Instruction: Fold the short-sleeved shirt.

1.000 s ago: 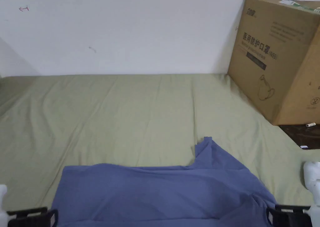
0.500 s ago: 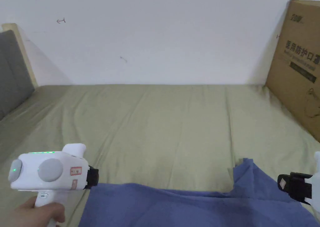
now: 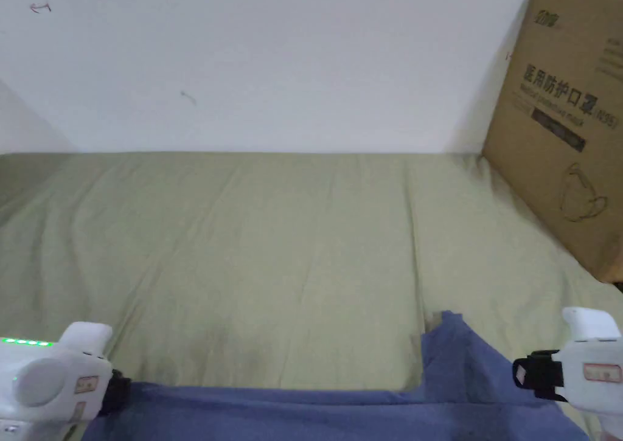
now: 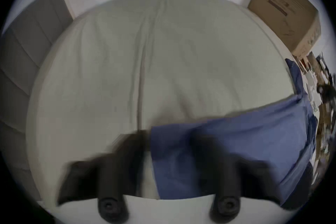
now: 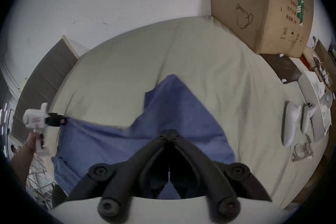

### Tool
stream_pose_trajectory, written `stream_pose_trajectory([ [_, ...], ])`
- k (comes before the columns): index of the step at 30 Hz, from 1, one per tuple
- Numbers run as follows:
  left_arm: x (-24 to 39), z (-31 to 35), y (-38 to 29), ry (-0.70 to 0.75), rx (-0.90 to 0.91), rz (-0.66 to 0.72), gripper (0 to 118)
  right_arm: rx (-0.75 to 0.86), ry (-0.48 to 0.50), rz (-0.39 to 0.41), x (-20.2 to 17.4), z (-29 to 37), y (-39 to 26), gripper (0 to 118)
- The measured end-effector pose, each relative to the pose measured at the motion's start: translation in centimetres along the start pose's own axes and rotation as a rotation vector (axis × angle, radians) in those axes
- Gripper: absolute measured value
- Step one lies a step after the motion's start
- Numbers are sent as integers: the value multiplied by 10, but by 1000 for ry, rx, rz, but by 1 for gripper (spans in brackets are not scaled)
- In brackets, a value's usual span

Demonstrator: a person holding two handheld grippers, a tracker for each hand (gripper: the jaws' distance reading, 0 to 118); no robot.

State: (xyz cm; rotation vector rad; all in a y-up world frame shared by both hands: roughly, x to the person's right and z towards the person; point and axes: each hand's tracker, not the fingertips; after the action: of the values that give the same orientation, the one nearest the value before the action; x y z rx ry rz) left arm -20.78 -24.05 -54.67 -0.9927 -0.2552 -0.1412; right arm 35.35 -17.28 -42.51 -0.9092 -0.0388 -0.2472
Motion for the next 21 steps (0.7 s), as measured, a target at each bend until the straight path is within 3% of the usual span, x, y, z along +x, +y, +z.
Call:
stream_pose_trajectory([
  [1, 4, 8, -2, -53, 12, -3, 0, -11, -13, -8, 6, -10, 8, 26],
  [2, 14, 27, -1, -40, 35, -2, 0, -18, -19, -22, 13, -20, 16, 62],
  [3, 17, 35, 0, -35, 34, -17, 0, -50, -31, -38, 37, -49, 24, 88],
  [4, 19, 42, 0, -36, 39, -31, 0, -98, -55, -41, 43, -62, 31, 98],
  [5, 21, 49, 1, -33, 46, -41, 0, -121, -87, -38, 48, -76, 36, 98],
  [6, 22, 61, -4, -37, 48, -43, 0, -123, -100, -35, 53, -87, 39, 117],
  [10, 17, 81, -5, -64, 58, -6, 0, -244, -136, -59, 69, -132, 48, 118],
  [11, 16, 83, -6, -68, 58, 5, 0, -281, -141, -60, 69, -138, 46, 117],
  [13, 15, 82, -7, -73, 45, 22, 0, -345, -150, -49, 70, -146, 43, 105],
  [15, 13, 80, -10, -69, 25, 27, 0, -277, -169, 8, 59, -133, 40, 96],
  [17, 14, 77, -12, -69, 12, 28, 0, -260, -194, 80, 53, -123, 41, 62],
  [18, 10, 74, -12, -71, 10, 33, 0, -255, -186, 125, 50, -117, 41, 6],
  [19, 10, 74, -13, -78, 10, 46, 0, -273, -136, 142, 42, -109, 38, 0],
  [20, 9, 74, -14, -94, 17, 71, 0, -229, -216, 177, 39, -97, 42, 0],
  [21, 8, 74, -14, -101, 26, 91, 0, -225, -177, 169, 39, -87, 45, 0],
])
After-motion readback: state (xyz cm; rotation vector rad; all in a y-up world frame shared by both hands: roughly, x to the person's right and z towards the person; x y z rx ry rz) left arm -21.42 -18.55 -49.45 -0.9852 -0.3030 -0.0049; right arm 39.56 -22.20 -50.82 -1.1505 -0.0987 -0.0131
